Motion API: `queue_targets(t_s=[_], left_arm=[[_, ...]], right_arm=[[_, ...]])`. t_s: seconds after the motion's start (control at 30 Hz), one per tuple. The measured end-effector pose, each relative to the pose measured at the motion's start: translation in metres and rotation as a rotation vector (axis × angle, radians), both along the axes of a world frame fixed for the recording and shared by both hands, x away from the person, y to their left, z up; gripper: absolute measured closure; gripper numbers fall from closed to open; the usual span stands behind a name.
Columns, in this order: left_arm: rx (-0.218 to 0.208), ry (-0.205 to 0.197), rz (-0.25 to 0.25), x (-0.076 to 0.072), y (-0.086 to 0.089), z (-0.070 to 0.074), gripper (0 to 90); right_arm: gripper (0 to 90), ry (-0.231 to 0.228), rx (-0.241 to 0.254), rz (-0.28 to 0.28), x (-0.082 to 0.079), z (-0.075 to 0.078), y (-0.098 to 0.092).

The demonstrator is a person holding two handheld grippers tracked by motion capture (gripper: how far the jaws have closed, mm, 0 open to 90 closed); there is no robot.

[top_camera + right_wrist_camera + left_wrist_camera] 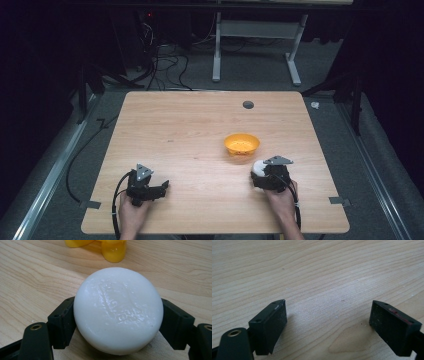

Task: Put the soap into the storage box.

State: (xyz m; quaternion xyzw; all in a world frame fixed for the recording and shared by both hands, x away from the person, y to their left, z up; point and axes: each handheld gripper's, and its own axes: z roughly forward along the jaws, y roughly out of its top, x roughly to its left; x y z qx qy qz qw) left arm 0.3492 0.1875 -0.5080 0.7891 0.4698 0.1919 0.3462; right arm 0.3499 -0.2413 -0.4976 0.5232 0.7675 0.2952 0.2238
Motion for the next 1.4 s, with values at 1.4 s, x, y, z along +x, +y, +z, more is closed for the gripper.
queue_targets(t_s=[1.4], left_arm=[[-0.001, 0.0, 0.0, 0.0, 0.0, 0.0, 14.9]], right_arm=[[25.2, -0.061, 0.073, 0.068, -0.003, 0.046, 0.007]])
